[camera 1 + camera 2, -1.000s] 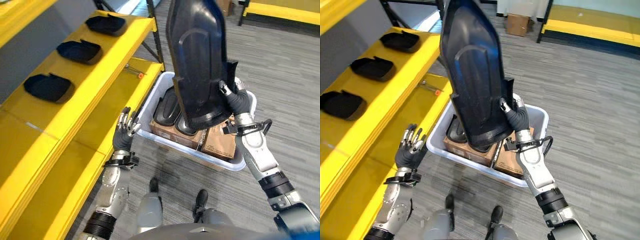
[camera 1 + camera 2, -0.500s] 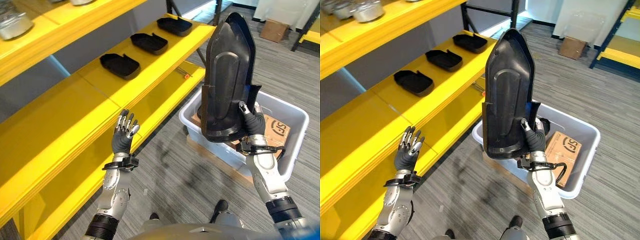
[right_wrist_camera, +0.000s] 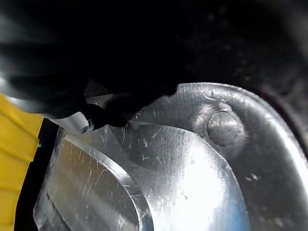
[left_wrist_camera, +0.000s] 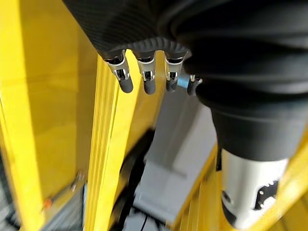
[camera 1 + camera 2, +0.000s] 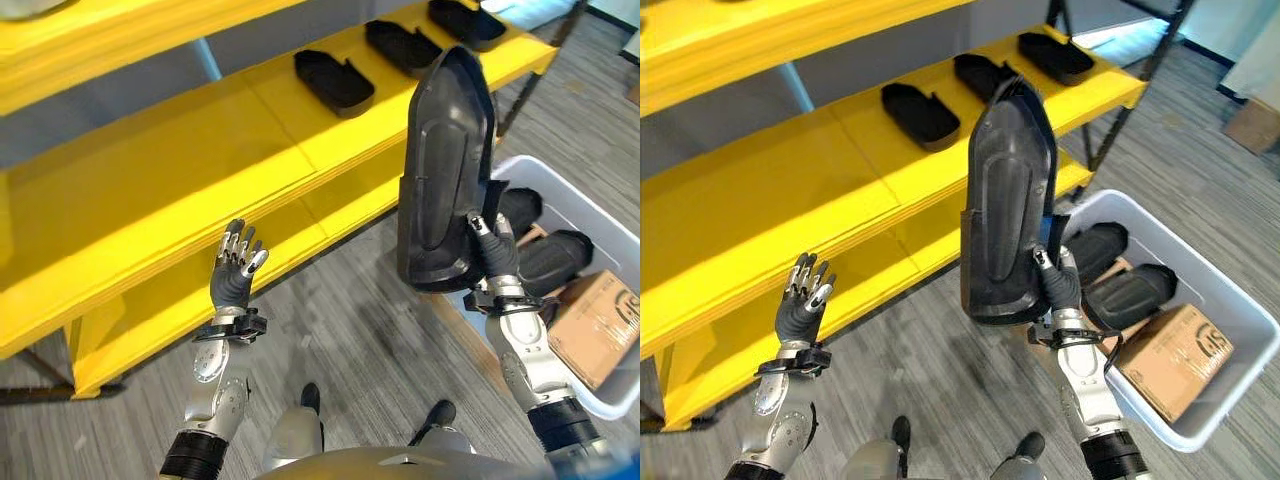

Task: Move parts from the plastic box to the shelf.

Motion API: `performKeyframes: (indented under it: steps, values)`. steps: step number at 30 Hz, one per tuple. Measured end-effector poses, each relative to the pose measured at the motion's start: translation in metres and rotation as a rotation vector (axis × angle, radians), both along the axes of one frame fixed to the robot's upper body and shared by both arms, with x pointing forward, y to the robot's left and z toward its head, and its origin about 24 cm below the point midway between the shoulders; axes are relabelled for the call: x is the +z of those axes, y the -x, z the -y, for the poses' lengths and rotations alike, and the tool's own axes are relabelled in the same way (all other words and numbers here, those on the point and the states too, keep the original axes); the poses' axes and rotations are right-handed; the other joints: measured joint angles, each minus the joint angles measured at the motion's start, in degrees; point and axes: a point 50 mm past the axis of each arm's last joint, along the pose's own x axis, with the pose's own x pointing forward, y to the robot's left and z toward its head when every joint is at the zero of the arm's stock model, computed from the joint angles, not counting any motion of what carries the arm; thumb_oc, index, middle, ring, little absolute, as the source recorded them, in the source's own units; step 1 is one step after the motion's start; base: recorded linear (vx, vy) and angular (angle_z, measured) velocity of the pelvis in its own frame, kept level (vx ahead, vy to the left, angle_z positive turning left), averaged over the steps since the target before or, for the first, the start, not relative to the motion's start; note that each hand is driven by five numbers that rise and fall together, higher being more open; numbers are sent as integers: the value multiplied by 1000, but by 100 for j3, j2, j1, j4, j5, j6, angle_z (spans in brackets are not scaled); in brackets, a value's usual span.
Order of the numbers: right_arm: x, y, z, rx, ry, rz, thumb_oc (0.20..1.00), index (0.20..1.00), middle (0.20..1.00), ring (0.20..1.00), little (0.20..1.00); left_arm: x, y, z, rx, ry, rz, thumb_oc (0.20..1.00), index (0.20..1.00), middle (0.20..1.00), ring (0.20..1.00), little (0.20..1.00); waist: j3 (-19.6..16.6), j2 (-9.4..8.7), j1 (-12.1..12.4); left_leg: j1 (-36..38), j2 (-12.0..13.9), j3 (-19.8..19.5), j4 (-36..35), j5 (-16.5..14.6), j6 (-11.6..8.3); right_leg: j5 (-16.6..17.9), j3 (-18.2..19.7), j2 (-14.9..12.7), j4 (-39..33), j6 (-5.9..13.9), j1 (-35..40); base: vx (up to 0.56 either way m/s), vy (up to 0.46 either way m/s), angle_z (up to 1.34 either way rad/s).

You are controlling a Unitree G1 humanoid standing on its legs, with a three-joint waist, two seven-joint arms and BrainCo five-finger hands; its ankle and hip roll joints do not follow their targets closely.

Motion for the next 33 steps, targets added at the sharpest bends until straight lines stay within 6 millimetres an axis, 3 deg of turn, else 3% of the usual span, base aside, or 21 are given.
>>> performKeyframes:
  steps: [2, 3, 4, 5, 6, 7, 9, 10, 11, 13, 16, 17, 18, 21, 25, 30, 33]
  values:
    - [-5, 0, -6, 16, -61, -23, 200, 200, 200, 200, 200, 2, 0, -5, 23, -17, 3, 1000, 1000, 1000, 1000, 1000, 19, -75, -55, -79, -222, -24, 95, -65, 154, 164, 175, -214, 41, -129, 31, 68, 240, 43]
    - [-7, 1, -7, 34, -76, -38, 200, 200, 200, 200, 200, 3, -2, -6, 30, -24, 4, 1000, 1000, 1000, 1000, 1000, 25, -52, -161, -154, -368, -74, 175, -157, 351, 334, 846, -380, 386, -320, -161, 66, 174, 52]
    - [-11, 3, -5, 43, -66, -58, 200, 200, 200, 200, 200, 4, -4, -6, 30, -33, 9, 1000, 1000, 1000, 1000, 1000, 32, -18, -242, -131, -411, -176, 167, -59, 419, 449, 1808, -495, 1044, -314, -598, 56, 93, 39]
    - [-18, 9, -4, 40, -74, -87, 200, 200, 200, 200, 200, 7, -5, -7, 26, -49, 18, 1000, 1000, 1000, 1000, 1000, 11, -25, -269, -21, -405, -277, 28, 11, 501, 19, 2540, -190, 1309, -60, -900, 56, 94, 21]
    - [-22, 12, -4, 48, -70, -107, 200, 200, 200, 200, 200, 9, -7, -10, 24, -68, 25, 1000, 1000, 1000, 1000, 1000, 26, -12, -323, 66, -372, -367, -178, 82, 583, -307, 2880, 251, 1328, -28, -1077, 85, 30, 45]
    - [-26, 15, -6, 72, -61, -123, 200, 200, 200, 200, 200, 12, -7, -17, 33, -93, 31, 1000, 1000, 1000, 1000, 1000, 88, -8, -573, 214, -351, -488, -491, 297, 647, -621, 3451, 1057, 1164, -76, -1259, 110, -53, 35]
    - [-26, 15, -6, 80, -58, -122, 200, 200, 200, 200, 200, 12, -7, -17, 36, -92, 29, 1000, 1000, 1000, 1000, 1000, 101, -29, -585, 286, -467, -545, -609, 243, 685, -585, 3337, 1150, 901, -38, -1521, 132, -74, 19]
    - [-25, 13, -6, 85, -53, -119, 200, 200, 200, 200, 200, 12, -8, -15, 36, -83, 31, 1000, 1000, 1000, 1000, 1000, 180, 22, -678, 328, -441, -620, -601, 284, 680, -548, 3481, 1290, 668, 13, -1529, 122, -84, 51]
    - [-26, 13, -5, 84, -52, -121, 200, 200, 200, 200, 200, 11, -10, -12, 31, -71, 30, 1000, 1000, 1000, 1000, 1000, 295, 205, -813, 387, -441, -870, -627, 302, 665, -462, 3591, 1379, 326, 97, -1500, 125, -84, 59]
    - [-25, 12, -4, 88, -42, -124, 200, 200, 200, 200, 200, 10, -16, -6, 24, -53, 32, 1000, 1000, 1000, 1000, 1000, 458, 325, -859, 560, -440, -947, -654, 268, 615, -265, 4014, 1487, 66, 106, -1605, 89, -89, 65]
    - [-28, 14, -4, 107, -47, -140, 200, 200, 200, 200, 200, 7, -13, -3, 10, -53, 22, 1000, 1000, 1000, 1000, 1000, 431, 119, -890, 871, -631, -1142, -775, 206, 518, 61, 3929, 1334, -133, 86, -1458, 125, -243, 84]
    - [-31, 14, -1, 98, -45, -155, 200, 200, 200, 200, 200, 6, -13, -1, 12, -44, 19, 1000, 1000, 1000, 1000, 1000, 386, 40, -919, 975, -636, -1311, -836, 159, 440, 167, 3949, 1330, -107, 212, -1182, 137, -295, 90]
    - [-28, 10, -1, 105, -35, -145, 200, 200, 200, 200, 200, 6, -12, 0, 13, -34, 22, 1000, 1000, 1000, 1000, 1000, 363, 19, -758, 992, -512, -1384, -845, 64, 291, 0, 3954, 1449, -348, 118, -985, 99, -224, 52]
    - [-13, -1, -1, 123, -29, -92, 200, 200, 200, 200, 200, -1, -4, 0, 16, -24, -5, 1000, 1000, 1000, 1000, 1000, 366, 116, -745, 963, -123, -1269, -743, 58, 51, -22, 3693, 1792, -488, -185, -815, 75, -235, 13]
    - [-9, -2, 12, 78, -34, -70, 200, 200, 200, 200, 200, 3, -2, 3, 13, -7, 16, 1000, 1000, 1000, 1000, 1000, 320, 185, -763, 1260, 348, -1191, -978, 77, -18, -116, 3423, 2204, -695, -413, -455, 53, -195, 17]
    - [-8, -2, 17, 75, -7, -72, 200, 200, 200, 200, 200, 3, -3, 6, 8, 11, 21, 1000, 1000, 1000, 1000, 1000, 286, 257, -690, 1225, 541, -1238, -1043, 123, -95, -137, 3252, 2353, -696, -507, -454, 24, -198, 15]
    - [-4, -6, 13, 102, 9, -61, 200, 200, 200, 200, 200, 4, -6, 12, 3, 47, 32, 1000, 1000, 1000, 1000, 1000, 239, 348, -656, 1085, 663, -1468, -1029, 122, -218, -248, 2998, 2428, -624, -559, -472, -15, -223, 45]
